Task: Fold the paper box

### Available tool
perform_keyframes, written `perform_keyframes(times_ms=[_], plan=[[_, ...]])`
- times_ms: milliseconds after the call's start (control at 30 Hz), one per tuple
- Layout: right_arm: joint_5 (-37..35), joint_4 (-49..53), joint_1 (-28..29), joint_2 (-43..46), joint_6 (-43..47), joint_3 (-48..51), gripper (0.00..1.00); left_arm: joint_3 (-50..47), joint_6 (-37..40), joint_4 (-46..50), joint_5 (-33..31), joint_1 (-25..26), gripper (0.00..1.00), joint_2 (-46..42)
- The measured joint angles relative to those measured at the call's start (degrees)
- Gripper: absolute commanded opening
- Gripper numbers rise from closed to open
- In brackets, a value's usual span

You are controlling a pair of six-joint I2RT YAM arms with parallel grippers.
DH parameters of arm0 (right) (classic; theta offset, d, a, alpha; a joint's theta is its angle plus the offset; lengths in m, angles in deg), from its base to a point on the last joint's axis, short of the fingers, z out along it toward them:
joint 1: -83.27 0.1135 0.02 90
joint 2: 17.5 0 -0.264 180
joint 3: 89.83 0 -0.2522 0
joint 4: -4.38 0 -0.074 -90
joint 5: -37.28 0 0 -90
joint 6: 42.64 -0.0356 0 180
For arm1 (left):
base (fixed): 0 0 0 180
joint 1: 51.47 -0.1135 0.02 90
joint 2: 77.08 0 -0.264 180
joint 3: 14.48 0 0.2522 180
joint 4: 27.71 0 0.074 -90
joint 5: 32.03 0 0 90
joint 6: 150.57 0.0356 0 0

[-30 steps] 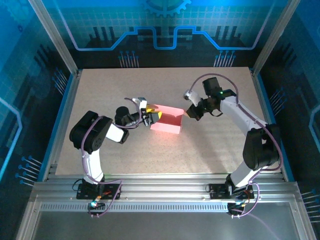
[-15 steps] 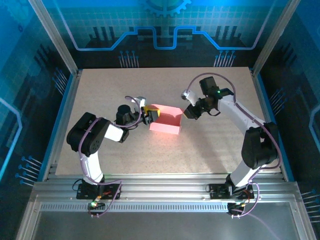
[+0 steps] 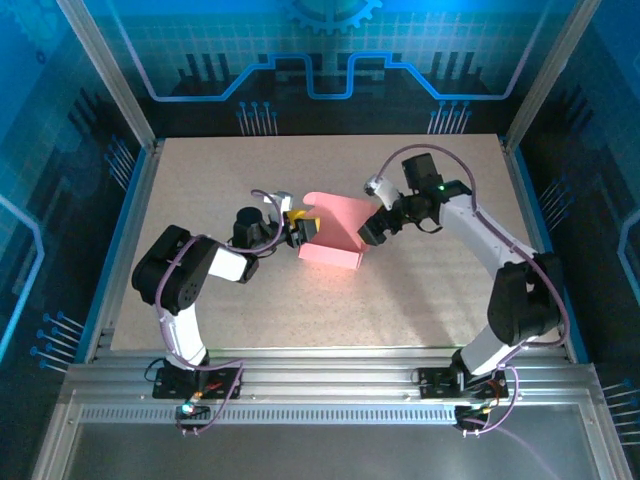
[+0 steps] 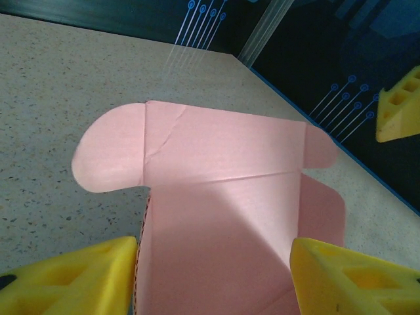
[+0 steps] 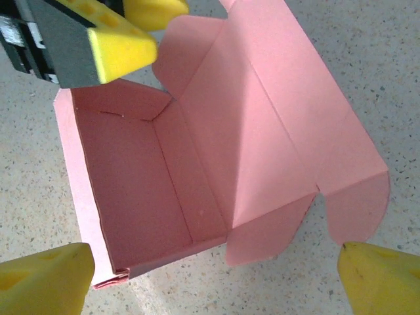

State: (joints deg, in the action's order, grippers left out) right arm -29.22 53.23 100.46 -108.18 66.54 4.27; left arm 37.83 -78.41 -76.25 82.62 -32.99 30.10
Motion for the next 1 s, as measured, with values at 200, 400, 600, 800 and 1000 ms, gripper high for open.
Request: perform_keyframes(times_ms=[200,400,600,800,1000], plan=[[-3.23,-9.62,-1.60,5.29,-12.26,9.46,0.98,0.33,0.31,1.68,-0.31,0.00,0.64,-0.46],[-11.10,-13.00,-1.57,12.17,-30.23,15.61,0.97,0.31,0.37,2.01,-0.42,0.02,0.73,-0.68],[-18.99,-13.77,8.11,14.64,-41.13,19.17,0.97,-1.79,-0.11,0.50,-0.39,0.04,0.93,-1.36],[-24.20,-13.73,13.20,12.15,-48.02,20.22,0.95,-3.78,-0.13,1.44,-0.44,0.07,0.97,-6.71],[-25.66,-13.73,13.44,10.95,-50.93,20.09,0.93,-5.20,-0.07,0.35,-0.44,0.07,0.96,-9.38]])
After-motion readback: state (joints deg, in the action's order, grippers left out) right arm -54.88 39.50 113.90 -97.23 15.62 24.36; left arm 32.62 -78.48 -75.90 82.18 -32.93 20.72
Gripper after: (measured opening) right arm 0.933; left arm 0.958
